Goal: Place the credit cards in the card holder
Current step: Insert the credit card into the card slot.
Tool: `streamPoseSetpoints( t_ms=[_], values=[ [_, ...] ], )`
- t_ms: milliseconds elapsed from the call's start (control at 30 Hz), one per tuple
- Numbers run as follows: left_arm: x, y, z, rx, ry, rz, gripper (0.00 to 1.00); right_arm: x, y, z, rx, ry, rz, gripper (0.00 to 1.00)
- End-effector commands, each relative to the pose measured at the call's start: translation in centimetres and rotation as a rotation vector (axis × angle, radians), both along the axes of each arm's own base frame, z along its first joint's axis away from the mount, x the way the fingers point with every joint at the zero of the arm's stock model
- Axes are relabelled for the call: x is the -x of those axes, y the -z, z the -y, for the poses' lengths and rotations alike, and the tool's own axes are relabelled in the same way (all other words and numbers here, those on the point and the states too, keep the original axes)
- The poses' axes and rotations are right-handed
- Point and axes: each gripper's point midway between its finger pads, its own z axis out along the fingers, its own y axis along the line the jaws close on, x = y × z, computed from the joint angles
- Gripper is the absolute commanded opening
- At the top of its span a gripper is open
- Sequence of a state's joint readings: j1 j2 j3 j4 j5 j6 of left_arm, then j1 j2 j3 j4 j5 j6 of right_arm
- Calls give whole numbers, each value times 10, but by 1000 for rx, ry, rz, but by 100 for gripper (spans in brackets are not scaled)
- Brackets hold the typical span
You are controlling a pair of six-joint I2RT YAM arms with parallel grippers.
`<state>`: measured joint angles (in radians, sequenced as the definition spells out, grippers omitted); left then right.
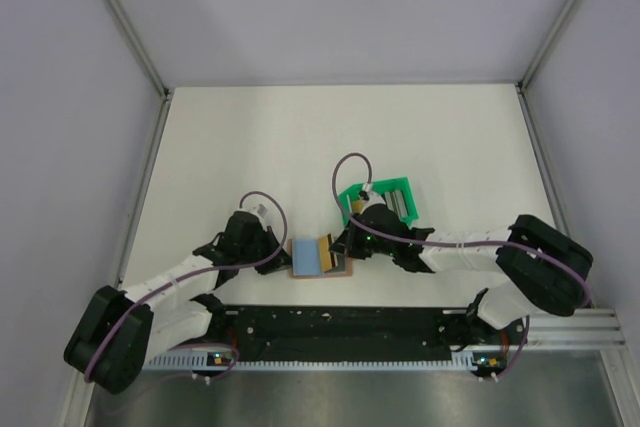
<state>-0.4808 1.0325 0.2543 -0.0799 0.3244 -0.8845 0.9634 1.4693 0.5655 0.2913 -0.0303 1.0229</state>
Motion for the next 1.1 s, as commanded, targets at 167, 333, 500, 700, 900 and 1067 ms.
streamPoseSetpoints(
  t_ms=[167,333,500,700,900,1067],
  values=[
    [1,9,-6,-33,-5,3,0,-8,5,-4,-56,29,16,0],
    [2,9,-5,-29,-7,-1,0,-6,7,-8,-105,36,8,0],
    [2,9,-5,-27,-6,1,0,-4,14,-11,-108,23,-23,0],
    [2,9,-5,-28,-7,0,0,0,26,-10,-99,30,-61,0],
    [3,11,-7,-36,-13,-3,0,-7,16,9,-75,57,-34,0],
    [2,10,-5,-27,-9,-4,0,-6,10,15,-29,29,2,0]
  ],
)
